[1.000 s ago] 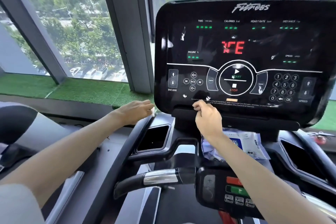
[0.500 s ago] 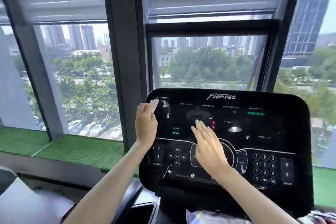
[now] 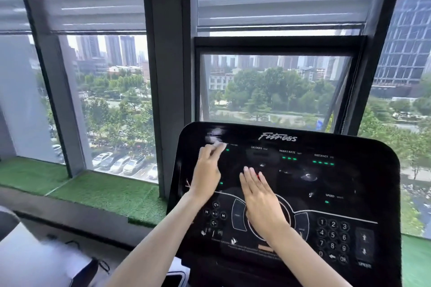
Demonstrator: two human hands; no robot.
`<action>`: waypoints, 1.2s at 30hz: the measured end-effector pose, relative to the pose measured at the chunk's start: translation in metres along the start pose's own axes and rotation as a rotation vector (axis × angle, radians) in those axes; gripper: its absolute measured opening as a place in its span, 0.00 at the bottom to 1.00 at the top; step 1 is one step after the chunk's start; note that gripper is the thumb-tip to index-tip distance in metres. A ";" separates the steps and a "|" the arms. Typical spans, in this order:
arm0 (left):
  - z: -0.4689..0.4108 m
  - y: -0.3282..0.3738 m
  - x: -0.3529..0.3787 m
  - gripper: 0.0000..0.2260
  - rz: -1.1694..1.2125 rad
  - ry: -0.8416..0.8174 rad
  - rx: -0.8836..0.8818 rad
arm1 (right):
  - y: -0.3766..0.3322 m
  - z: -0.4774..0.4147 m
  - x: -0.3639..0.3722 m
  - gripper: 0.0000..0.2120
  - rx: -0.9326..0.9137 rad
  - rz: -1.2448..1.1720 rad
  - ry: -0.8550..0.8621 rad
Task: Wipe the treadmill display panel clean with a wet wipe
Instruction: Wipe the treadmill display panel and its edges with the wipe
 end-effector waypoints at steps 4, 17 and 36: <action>-0.008 -0.031 -0.016 0.24 0.072 0.259 -0.377 | 0.000 0.001 0.004 0.39 -0.007 -0.016 0.008; 0.014 0.007 0.015 0.25 -0.015 -0.069 0.062 | -0.003 0.001 0.006 0.40 -0.003 -0.031 0.035; 0.060 -0.022 0.002 0.27 -0.050 0.001 -0.046 | -0.005 0.002 0.008 0.43 0.004 -0.028 0.017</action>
Point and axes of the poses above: each hand's wrist, its own z-axis away from the middle knuckle, its own x-axis out of the palm, y = z × x, the point moved 3 cm from there along -z, towards the middle knuckle, and after that the axes turned 7 degrees about z, right-handed, at the moved point
